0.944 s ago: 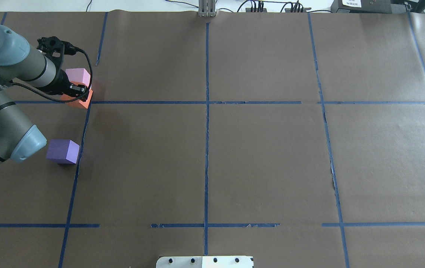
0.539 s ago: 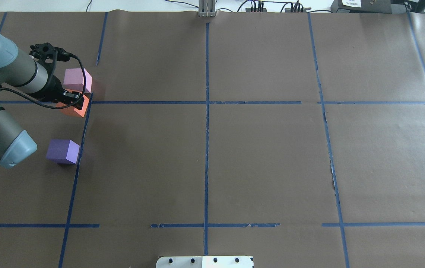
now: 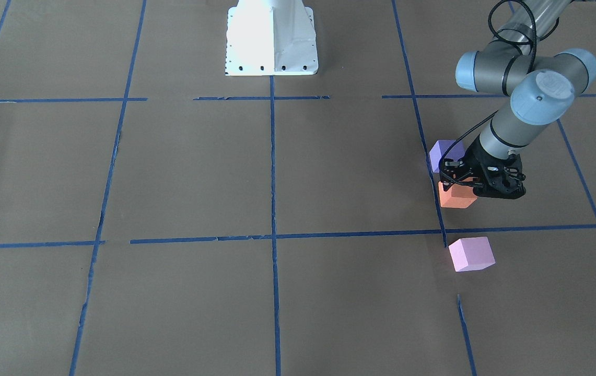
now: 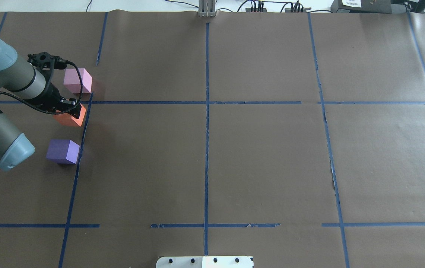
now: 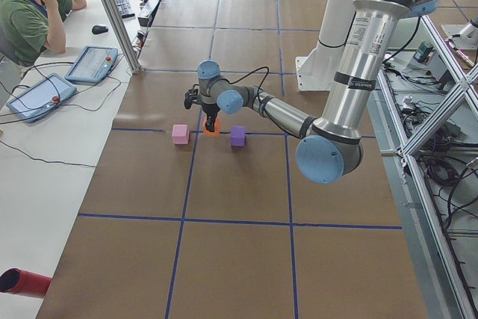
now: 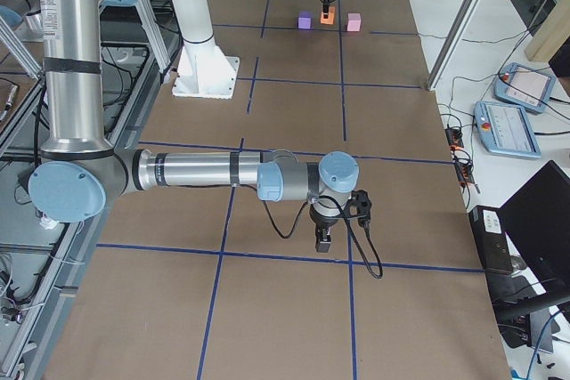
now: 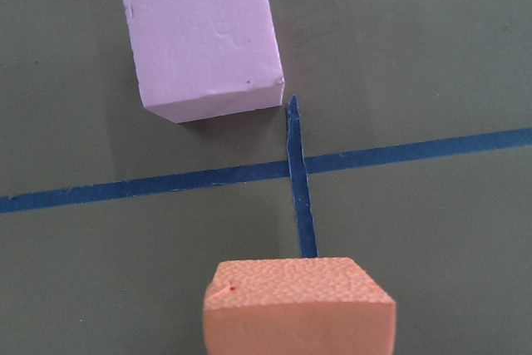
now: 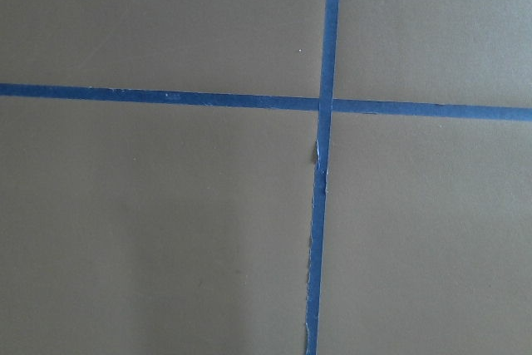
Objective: Arrange blocks in a line
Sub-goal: 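Lower the orange cube between the pink and purple cubes and release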
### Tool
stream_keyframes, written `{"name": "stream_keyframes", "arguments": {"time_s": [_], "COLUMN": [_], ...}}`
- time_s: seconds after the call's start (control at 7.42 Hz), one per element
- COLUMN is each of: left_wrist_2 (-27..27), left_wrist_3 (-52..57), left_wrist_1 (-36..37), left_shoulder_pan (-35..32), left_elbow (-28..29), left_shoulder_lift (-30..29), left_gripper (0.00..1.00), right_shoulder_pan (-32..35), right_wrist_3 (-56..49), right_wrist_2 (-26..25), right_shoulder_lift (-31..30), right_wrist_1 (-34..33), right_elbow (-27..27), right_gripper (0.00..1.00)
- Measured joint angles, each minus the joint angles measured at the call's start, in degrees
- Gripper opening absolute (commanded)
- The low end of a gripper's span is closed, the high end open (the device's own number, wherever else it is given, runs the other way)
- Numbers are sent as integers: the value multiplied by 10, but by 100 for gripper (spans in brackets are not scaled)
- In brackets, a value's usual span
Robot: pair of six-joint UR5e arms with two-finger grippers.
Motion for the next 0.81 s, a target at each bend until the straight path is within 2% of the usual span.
{"name": "stream_keyframes", "arguments": {"time_s": [0.27,0.54,0.67,0.81], "left_wrist_2": [-1,-1,0,2], "left_wrist_3": [-3,-2,1,3], "left_wrist_1": [0,-1,-3,-4], "left_shoulder_pan": [1,1,2,2], "left_elbow": [16,21,23,24], "left_shoulder_lift": [-4,-5,-5,-5], "left_gripper": [0,74,91,100], "right_shoulder_pan": [0,0,0,0], "right_wrist_3": [0,0,0,0], "right_wrist_2": [0,0,0,0], "right_shoulder_lift": [0,0,0,0], "right_wrist_1": [0,0,0,0], "right_elbow": [0,0,0,0], "right_gripper": [100,100,100,100]}}
